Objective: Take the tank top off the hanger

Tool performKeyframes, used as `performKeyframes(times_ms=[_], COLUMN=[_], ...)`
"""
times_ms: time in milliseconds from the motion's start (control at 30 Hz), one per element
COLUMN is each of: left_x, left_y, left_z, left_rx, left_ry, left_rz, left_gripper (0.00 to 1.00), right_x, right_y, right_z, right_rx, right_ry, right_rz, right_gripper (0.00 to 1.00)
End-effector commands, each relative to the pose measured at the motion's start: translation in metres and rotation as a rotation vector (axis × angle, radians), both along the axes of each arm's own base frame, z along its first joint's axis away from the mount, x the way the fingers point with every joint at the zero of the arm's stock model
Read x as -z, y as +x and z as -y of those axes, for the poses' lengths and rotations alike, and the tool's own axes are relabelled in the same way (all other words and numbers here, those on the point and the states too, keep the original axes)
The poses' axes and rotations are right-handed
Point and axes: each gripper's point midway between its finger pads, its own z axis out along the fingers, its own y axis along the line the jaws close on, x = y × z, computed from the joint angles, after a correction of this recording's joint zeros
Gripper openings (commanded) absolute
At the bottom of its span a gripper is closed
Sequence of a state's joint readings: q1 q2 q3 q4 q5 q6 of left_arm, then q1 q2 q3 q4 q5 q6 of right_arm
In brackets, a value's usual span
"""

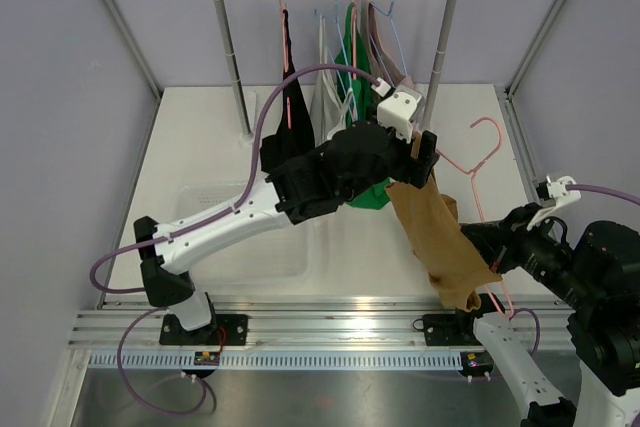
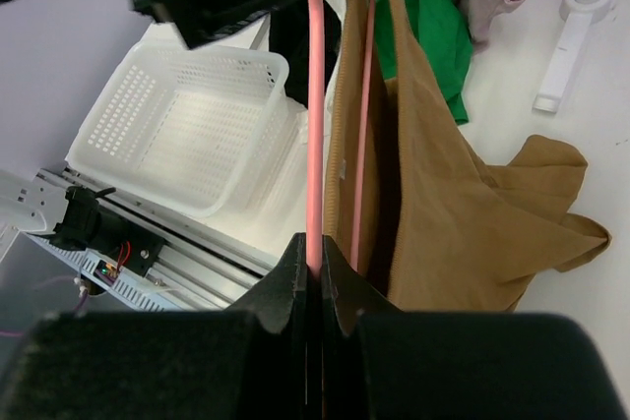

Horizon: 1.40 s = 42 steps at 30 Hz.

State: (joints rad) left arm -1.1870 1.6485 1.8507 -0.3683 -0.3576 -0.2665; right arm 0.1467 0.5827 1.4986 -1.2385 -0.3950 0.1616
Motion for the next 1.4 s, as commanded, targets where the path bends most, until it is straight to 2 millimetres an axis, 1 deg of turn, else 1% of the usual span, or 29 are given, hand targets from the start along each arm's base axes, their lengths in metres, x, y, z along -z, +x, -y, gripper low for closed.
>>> performKeyframes(times_ms=[0,33,100,133,200,333,367,400,433,467,533,567,667,767,800,833,867,900,1000,1067,1133,1200,1233,1267,1300,1333,1367], left_x=[-0.024,-0.017,-0.016,-0.014,-0.009,-0.006,-0.005,-0.006,-0.005,-0.005,-0.004,-0.001,0.001,0.008,0.009,0.019,0.013,0.015,0.016,0.015,0.013,0.01,0.011,0.009,0.018,0.013,0.017], left_y=[0.012,0.014,0.015,0.016,0.019,0.028,0.029,0.028,0.028,0.028,0.031,0.031,0.039,0.053,0.062,0.066,0.068,0.076,0.085,0.086,0.086,0.078,0.074,0.066,0.055,0.049,0.031], left_z=[-0.001,0.0,0.003,0.004,0.007,0.005,0.004,0.003,0.003,0.003,0.0,-0.002,-0.016,-0.041,-0.052,-0.059,-0.069,-0.081,-0.102,-0.108,-0.111,-0.106,-0.101,-0.092,-0.088,-0.081,-0.068], left_rx=[-0.046,-0.051,-0.039,-0.04,-0.043,-0.06,-0.063,-0.062,-0.059,-0.059,-0.079,-0.087,-0.159,-0.267,-0.31,-0.335,-0.355,-0.389,-0.436,-0.44,-0.436,-0.382,-0.351,-0.288,-0.249,-0.208,-0.136], left_ry=[-0.077,-0.073,-0.086,-0.086,-0.078,-0.067,-0.063,-0.067,-0.064,-0.063,-0.062,-0.05,-0.042,-0.055,-0.065,-0.068,-0.092,-0.1,-0.138,-0.142,-0.15,-0.166,-0.172,-0.193,-0.186,-0.216,-0.215], left_rz=[0.017,0.003,0.0,-0.003,-0.008,-0.018,-0.019,-0.017,-0.014,-0.013,-0.013,-0.018,-0.026,-0.065,-0.072,-0.097,-0.099,-0.106,-0.133,-0.136,-0.149,-0.161,-0.172,-0.184,-0.194,-0.18,-0.183], left_gripper=[0.77,0.74,0.72,0.66,0.61,0.38,0.31,0.28,0.22,0.13,0.0,0.0,0.0,0.0,0.0,0.0,0.0,0.0,0.0,0.0,0.0,0.0,0.0,0.0,0.0,0.0,0.0], right_x=[-0.023,-0.022,-0.021,-0.022,-0.022,-0.022,-0.021,-0.02,-0.018,-0.018,-0.017,-0.018,-0.017,-0.009,-0.009,-0.009,-0.009,-0.011,-0.016,-0.017,-0.02,-0.027,-0.037,-0.039,-0.044,-0.059,-0.058], right_y=[0.0,0.001,0.001,0.002,0.001,0.001,0.002,0.006,0.007,0.008,0.008,0.008,0.006,0.004,0.001,-0.002,-0.006,-0.01,-0.021,-0.028,-0.035,-0.037,-0.035,-0.027,-0.028,-0.025,-0.024], right_z=[-0.003,-0.003,0.0,0.0,0.0,0.002,0.004,0.008,0.009,0.009,0.008,0.008,0.011,0.008,0.008,0.007,0.004,0.004,0.002,0.0,0.0,0.007,0.009,0.016,0.019,0.018,0.014], right_rx=[-0.03,-0.027,-0.016,-0.015,-0.022,-0.021,-0.008,0.019,0.021,0.021,0.014,0.015,0.019,-0.005,-0.013,-0.028,-0.054,-0.066,-0.105,-0.137,-0.156,-0.119,-0.095,-0.029,-0.002,0.004,-0.007], right_ry=[0.017,0.014,0.006,0.004,0.002,-0.005,-0.012,-0.022,-0.026,-0.027,-0.029,-0.031,-0.039,-0.048,-0.047,-0.047,-0.044,-0.042,-0.041,-0.04,-0.039,-0.035,-0.02,0.006,0.036,0.073,0.102], right_rz=[0.116,0.114,0.114,0.119,0.12,0.125,0.124,0.121,0.117,0.116,0.116,0.121,0.129,0.112,0.119,0.123,0.131,0.148,0.185,0.205,0.228,0.272,0.318,0.322,0.353,0.414,0.422], right_gripper=[0.0,0.0,0.0,0.0,0.0,0.0,0.0,0.0,0.0,0.0,0.0,0.0,0.0,0.0,0.0,0.0,0.0,0.0,0.0,0.0,0.0,0.0,0.0,0.0,0.0,0.0,0.0])
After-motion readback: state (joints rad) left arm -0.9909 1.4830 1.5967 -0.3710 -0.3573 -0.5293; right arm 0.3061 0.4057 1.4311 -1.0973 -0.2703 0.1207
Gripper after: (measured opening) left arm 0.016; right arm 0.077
